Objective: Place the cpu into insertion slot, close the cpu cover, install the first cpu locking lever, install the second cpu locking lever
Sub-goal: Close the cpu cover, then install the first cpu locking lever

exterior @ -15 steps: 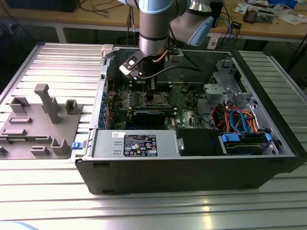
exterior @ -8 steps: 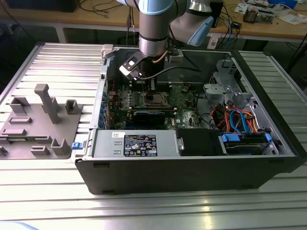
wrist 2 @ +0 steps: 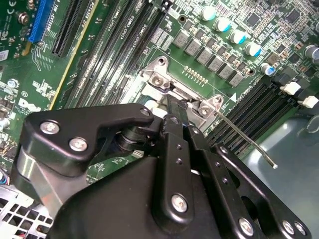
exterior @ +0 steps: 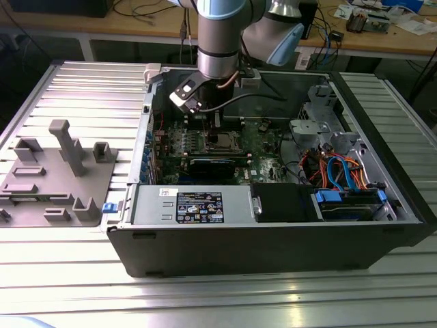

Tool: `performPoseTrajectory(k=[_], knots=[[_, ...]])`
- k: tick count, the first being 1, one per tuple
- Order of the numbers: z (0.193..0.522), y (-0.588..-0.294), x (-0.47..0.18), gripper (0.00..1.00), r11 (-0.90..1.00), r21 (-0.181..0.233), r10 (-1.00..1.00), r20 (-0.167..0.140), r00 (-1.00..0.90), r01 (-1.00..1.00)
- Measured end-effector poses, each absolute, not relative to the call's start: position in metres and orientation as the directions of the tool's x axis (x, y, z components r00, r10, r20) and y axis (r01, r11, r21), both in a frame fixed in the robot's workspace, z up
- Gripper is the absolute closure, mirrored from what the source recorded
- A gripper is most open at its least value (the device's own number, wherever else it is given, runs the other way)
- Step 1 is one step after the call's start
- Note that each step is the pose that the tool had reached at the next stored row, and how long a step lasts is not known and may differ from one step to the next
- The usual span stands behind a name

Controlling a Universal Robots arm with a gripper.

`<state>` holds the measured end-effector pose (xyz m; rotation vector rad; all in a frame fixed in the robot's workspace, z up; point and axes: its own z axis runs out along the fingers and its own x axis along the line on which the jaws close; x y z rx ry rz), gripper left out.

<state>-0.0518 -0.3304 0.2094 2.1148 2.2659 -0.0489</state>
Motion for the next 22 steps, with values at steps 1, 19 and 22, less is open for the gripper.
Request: performPoseTrajectory(k=[1, 19, 22], knots=[[0.210, -0.330, -0.052, 0.89, 0.069, 0.005, 0.996, -0.052, -0.069, 0.998], [0.209, -0.330, -0.024, 0.89, 0.069, 0.005, 0.996, -0.053, -0.069, 0.998], [0.209, -0.330, -0.024, 0.89, 0.069, 0.005, 0.996, -0.053, -0.069, 0.998]])
